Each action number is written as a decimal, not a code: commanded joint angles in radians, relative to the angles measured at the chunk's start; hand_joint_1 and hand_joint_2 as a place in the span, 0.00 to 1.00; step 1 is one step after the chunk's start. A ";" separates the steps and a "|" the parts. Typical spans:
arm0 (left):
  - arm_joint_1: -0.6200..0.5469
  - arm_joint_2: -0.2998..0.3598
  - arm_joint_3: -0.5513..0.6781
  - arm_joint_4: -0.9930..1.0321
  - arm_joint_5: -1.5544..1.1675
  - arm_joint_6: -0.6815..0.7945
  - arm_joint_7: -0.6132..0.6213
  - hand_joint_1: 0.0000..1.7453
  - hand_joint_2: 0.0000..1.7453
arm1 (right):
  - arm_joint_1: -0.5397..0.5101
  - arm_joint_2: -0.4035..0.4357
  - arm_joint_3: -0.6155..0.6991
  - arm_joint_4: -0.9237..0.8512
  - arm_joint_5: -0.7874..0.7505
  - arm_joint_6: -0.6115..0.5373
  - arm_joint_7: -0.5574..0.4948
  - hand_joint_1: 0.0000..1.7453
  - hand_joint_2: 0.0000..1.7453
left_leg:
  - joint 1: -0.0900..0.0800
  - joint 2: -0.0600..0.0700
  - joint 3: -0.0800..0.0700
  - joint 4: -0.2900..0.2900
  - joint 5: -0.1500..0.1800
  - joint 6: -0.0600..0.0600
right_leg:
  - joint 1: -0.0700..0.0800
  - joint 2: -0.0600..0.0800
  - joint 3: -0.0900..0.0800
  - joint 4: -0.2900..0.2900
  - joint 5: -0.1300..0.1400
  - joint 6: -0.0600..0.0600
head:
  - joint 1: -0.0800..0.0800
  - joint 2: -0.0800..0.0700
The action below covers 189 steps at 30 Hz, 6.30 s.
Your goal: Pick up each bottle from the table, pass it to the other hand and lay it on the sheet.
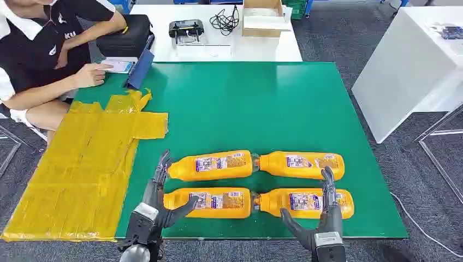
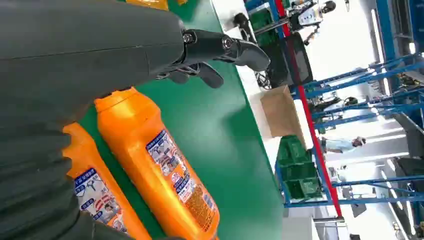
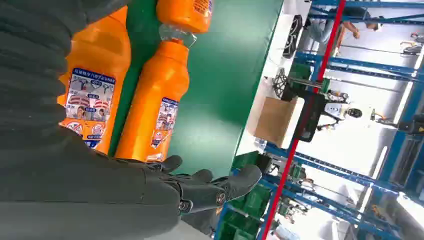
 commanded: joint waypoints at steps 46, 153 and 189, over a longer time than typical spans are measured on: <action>-0.178 0.062 0.004 0.002 -0.183 0.167 0.110 1.00 1.00 | -0.325 0.001 0.032 0.181 0.145 -0.147 -0.018 1.00 1.00 | 0.001 0.002 0.002 0.000 0.004 -0.001 | 0.002 -0.001 0.002 0.000 0.003 -0.004 | 0.000 0.000; -0.394 0.047 0.139 0.159 -0.004 0.228 0.037 0.00 1.00 | -1.001 0.093 0.483 1.405 0.618 0.096 0.186 0.00 1.00 | 0.002 -0.001 -0.001 0.000 0.007 -0.001 | 0.002 -0.004 0.000 0.001 0.004 -0.003 | 0.000 0.000; -0.355 0.033 0.128 0.162 0.034 0.187 0.029 0.00 1.00 | -0.975 0.075 0.583 1.429 0.812 0.074 0.283 0.84 1.00 | 0.003 -0.003 0.002 -0.001 0.007 -0.002 | 0.002 -0.006 0.004 -0.001 0.003 -0.003 | 0.000 0.000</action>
